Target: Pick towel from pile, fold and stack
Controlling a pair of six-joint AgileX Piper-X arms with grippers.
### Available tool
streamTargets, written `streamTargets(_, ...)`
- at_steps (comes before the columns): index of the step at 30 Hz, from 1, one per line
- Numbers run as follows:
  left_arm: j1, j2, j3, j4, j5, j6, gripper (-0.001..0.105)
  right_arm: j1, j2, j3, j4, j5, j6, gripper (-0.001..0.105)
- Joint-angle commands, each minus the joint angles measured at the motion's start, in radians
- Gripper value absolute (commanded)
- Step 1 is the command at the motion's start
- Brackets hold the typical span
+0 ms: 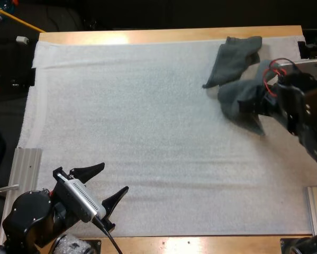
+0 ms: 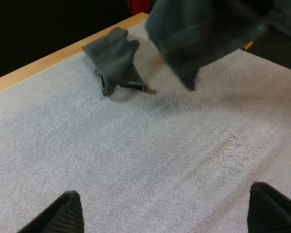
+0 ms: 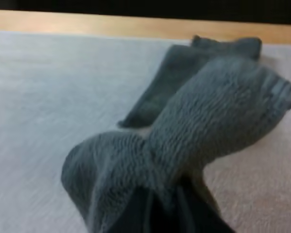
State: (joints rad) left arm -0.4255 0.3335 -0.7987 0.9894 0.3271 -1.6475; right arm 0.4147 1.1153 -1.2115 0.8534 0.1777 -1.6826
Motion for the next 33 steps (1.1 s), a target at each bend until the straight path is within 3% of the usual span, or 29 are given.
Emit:
streamTargets(1, -0.005, 0.003, -0.007, -0.008, 0.006, -0.012, 0.066, 0.015, -0.024, -0.025, 0.026, 0.004, -0.003, 0.0)
streamTargets(8, -0.005, 0.003, -0.007, -0.008, 0.006, -0.012, 0.066, 0.121, -0.064, -0.116, 0.166, -0.037, 0.052, 0.0)
streamTargets(14, -0.005, 0.003, -0.007, -0.008, 0.006, -0.012, 0.066, 0.282, -0.064, -0.119, 0.228, -0.093, 0.13, 0.0)
streamTargets(21, -0.005, 0.003, -0.007, -0.008, 0.006, -0.012, 0.066, 0.472, -0.064, -0.119, 0.181, -0.117, 0.231, 0.0)
streamTargets(25, -0.005, 0.003, -0.007, -0.008, 0.006, -0.012, 0.066, 0.561, -0.062, -0.119, 0.136, -0.178, 0.365, 0.0)
streamTargets(33, -0.005, 0.003, -0.007, -0.008, 0.006, -0.012, 0.066, 0.544, 0.06, -0.102, 0.161, -0.083, 0.451, 0.0)
